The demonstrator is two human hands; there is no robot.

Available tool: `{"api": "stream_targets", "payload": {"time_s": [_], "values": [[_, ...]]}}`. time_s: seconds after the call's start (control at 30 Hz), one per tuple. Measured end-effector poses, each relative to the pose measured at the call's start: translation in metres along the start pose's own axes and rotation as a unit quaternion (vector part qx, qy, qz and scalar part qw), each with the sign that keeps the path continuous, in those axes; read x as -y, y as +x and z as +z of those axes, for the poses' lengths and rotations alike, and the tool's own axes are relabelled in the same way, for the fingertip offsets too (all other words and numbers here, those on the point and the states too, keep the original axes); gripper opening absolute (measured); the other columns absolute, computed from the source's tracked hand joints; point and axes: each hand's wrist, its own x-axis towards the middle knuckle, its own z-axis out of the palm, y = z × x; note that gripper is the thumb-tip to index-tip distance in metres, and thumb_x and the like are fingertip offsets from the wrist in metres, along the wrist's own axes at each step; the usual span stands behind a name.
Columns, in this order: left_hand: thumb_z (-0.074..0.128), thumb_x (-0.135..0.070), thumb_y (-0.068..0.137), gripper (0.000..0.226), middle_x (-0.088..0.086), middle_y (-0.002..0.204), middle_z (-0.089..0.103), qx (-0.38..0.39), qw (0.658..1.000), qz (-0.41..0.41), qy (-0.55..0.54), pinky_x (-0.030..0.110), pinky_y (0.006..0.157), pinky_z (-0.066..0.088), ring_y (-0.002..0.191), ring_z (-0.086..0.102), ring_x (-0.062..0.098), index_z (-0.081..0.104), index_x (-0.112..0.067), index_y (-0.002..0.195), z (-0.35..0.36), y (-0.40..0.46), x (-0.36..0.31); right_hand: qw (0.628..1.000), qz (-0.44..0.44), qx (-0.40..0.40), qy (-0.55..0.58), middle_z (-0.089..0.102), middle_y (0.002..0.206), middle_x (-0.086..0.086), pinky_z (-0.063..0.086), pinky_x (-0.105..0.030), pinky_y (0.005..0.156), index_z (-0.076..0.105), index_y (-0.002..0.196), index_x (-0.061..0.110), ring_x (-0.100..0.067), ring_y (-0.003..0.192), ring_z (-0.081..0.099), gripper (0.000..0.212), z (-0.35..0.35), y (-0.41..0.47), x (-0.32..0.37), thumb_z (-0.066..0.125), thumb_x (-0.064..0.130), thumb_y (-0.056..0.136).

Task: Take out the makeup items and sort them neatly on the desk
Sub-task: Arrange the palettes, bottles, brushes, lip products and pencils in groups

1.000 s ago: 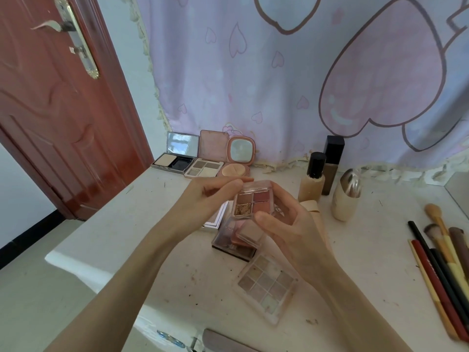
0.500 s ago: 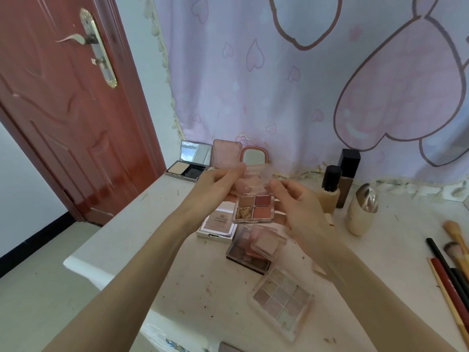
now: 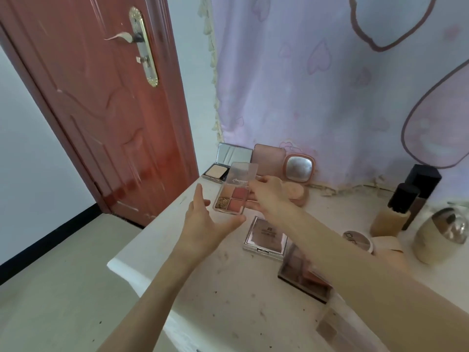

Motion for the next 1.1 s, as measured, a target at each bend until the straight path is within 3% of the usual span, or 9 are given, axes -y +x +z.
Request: {"api": "stream_targets", "payload": {"time_s": [0.1,0.2,0.33,0.43,0.6,0.7,0.87,1.0,1.1], "values": [[0.078,-0.04,0.068,0.113,0.007,0.137,0.038,-0.045,0.999,0.002,0.016,0.042,0.106,0.035,0.127,0.037,0.024,0.0,-0.018,0.148,-0.001,0.013,0.016,0.999,0.025,0.031,0.004,0.06,0.103,-0.026,0.058,-0.04,0.067,0.051,0.079,0.006,-0.03,0.09,0.066,0.013,0.026,0.014,-0.006,0.047,-0.002,0.089],[0.074,-0.038,0.073,0.106,0.013,0.138,0.038,-0.092,0.995,0.021,0.038,0.043,0.108,0.03,0.13,0.033,0.027,0.003,-0.014,0.148,-0.004,0.028,0.029,0.999,0.038,0.032,0.003,0.059,0.111,-0.029,0.057,-0.041,0.072,0.044,0.076,0.01,-0.035,0.098,0.064,0.019,0.045,0.028,-0.01,0.046,-0.004,0.089],[0.071,-0.038,0.076,0.098,0.012,0.134,0.045,-0.126,0.99,0.015,0.055,0.04,0.107,0.026,0.126,0.033,0.028,0.009,-0.013,0.147,-0.007,0.049,0.046,0.998,0.046,0.052,-0.002,0.062,0.09,-0.019,0.056,-0.028,0.053,0.047,0.075,0.009,-0.024,0.072,0.065,0.022,0.058,0.04,-0.013,0.044,-0.007,0.09],[0.068,-0.042,0.076,0.094,0.008,0.128,0.051,-0.141,0.985,-0.007,0.097,0.04,0.104,0.02,0.122,0.034,0.029,0.011,-0.015,0.146,-0.007,0.063,0.055,0.997,0.035,0.04,-0.058,0.061,0.091,-0.023,0.055,-0.029,0.055,0.05,0.072,0.006,-0.028,0.076,0.063,0.023,0.062,0.051,-0.011,0.045,-0.009,0.089],[0.066,-0.046,0.074,0.094,0.001,0.123,0.055,-0.156,0.98,-0.019,0.122,0.041,0.101,0.018,0.122,0.03,0.024,0.012,-0.018,0.146,-0.006,0.078,0.064,0.993,0.037,0.015,-0.111,0.06,0.092,-0.023,0.056,-0.041,0.081,0.056,0.094,-0.002,-0.031,0.079,0.062,0.015,0.066,0.063,-0.004,0.046,-0.01,0.088],[0.064,-0.049,0.075,0.093,0.001,0.12,0.056,-0.157,0.976,-0.017,0.15,0.039,0.099,0.018,0.121,0.029,0.021,0.011,-0.019,0.145,-0.004,0.081,0.065,0.993,0.045,0.017,-0.109,0.059,0.081,-0.017,0.054,-0.042,0.086,0.057,0.097,-0.002,-0.029,0.079,0.06,0.013,0.066,0.064,-0.002,0.047,-0.008,0.089],[0.061,-0.05,0.077,0.09,0.001,0.122,0.055,-0.156,0.971,-0.016,0.179,0.037,0.098,0.017,0.123,0.029,0.02,0.012,-0.018,0.145,-0.003,0.081,0.062,0.994,0.054,0.022,-0.096,0.06,0.103,-0.021,0.055,-0.037,0.082,0.054,0.115,-0.008,-0.027,0.082,0.06,0.026,0.064,0.063,-0.001,0.048,-0.008,0.089],[0.061,-0.051,0.078,0.088,0.0,0.124,0.056,-0.155,0.97,-0.012,0.187,0.037,0.099,0.018,0.125,0.03,0.021,0.013,-0.02,0.145,-0.005,0.082,0.062,0.989,0.039,0.041,-0.135,0.057,0.102,-0.019,0.054,-0.036,0.086,0.051,0.12,-0.01,-0.023,0.088,0.057,0.032,0.062,0.064,-0.001,0.049,-0.005,0.089],[0.061,-0.052,0.077,0.088,-0.002,0.124,0.057,-0.157,0.97,-0.015,0.184,0.036,0.098,0.018,0.125,0.03,0.02,0.014,-0.022,0.145,-0.006,0.084,0.061,0.989,0.038,0.047,-0.133,0.054,0.1,-0.016,0.054,-0.028,0.075,0.049,0.123,-0.008,-0.021,0.086,0.056,0.033,0.06,0.063,-0.003,0.047,-0.001,0.09]]}}
